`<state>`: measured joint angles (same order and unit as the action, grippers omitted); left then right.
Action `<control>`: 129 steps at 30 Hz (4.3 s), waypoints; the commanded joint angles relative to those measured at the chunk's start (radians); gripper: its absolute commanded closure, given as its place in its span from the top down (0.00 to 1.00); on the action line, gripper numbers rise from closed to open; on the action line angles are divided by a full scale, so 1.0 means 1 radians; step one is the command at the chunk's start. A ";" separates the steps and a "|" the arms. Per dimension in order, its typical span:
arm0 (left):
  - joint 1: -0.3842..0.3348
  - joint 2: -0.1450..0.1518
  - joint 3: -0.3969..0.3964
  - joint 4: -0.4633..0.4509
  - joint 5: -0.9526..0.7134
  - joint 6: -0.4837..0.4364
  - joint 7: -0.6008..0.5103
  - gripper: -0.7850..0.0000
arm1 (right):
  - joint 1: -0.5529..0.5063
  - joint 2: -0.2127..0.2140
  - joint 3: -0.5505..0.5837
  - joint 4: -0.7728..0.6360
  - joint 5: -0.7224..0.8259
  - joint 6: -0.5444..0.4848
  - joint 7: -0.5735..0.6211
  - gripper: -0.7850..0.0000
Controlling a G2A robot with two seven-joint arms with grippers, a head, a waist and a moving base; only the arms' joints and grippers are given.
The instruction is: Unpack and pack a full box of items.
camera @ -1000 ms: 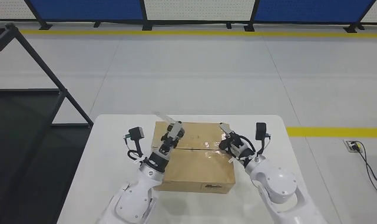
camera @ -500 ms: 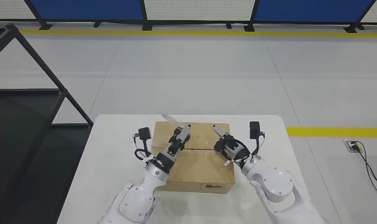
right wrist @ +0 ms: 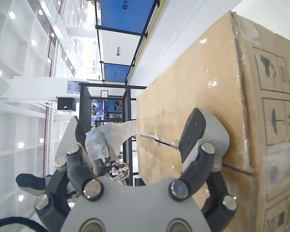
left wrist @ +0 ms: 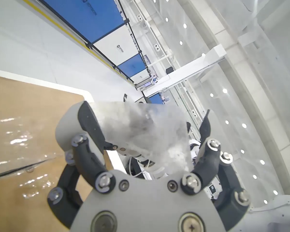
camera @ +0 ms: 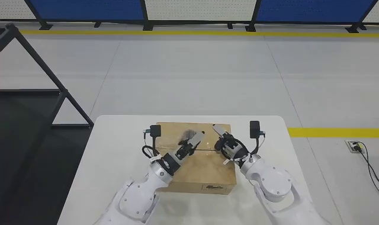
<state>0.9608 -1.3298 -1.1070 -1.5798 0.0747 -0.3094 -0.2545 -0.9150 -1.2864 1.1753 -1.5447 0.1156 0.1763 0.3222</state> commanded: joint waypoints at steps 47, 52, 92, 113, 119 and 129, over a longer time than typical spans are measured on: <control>0.206 0.023 -0.265 -0.158 0.117 -0.002 0.042 1.00 | -0.069 0.009 0.114 -0.013 0.001 -0.039 0.067 1.00; 0.229 0.044 -0.384 -0.133 0.046 0.043 -0.099 1.00 | -0.064 0.012 0.119 -0.016 -0.015 -0.034 0.089 1.00; -0.033 0.091 -0.406 0.153 -0.275 0.378 -0.584 1.00 | -0.072 0.013 0.097 -0.063 -0.061 -0.024 0.106 1.00; -0.026 0.108 -0.372 0.155 -0.284 0.337 -0.588 1.00 | -0.323 0.076 0.324 -0.359 -0.087 -0.053 0.496 1.00; -0.023 0.113 -0.369 0.149 -0.292 0.331 -0.582 1.00 | -0.395 0.090 0.387 -0.429 -0.100 -0.059 0.563 1.00; -0.017 0.120 -0.364 0.144 -0.310 0.320 -0.570 1.00 | -0.437 0.096 0.327 -0.434 -0.147 -0.079 0.599 1.00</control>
<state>0.9428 -1.2103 -1.4718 -1.4336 -0.2348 0.0113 -0.8264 -1.3489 -1.1910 1.5092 -1.9788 -0.0226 0.0960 0.9176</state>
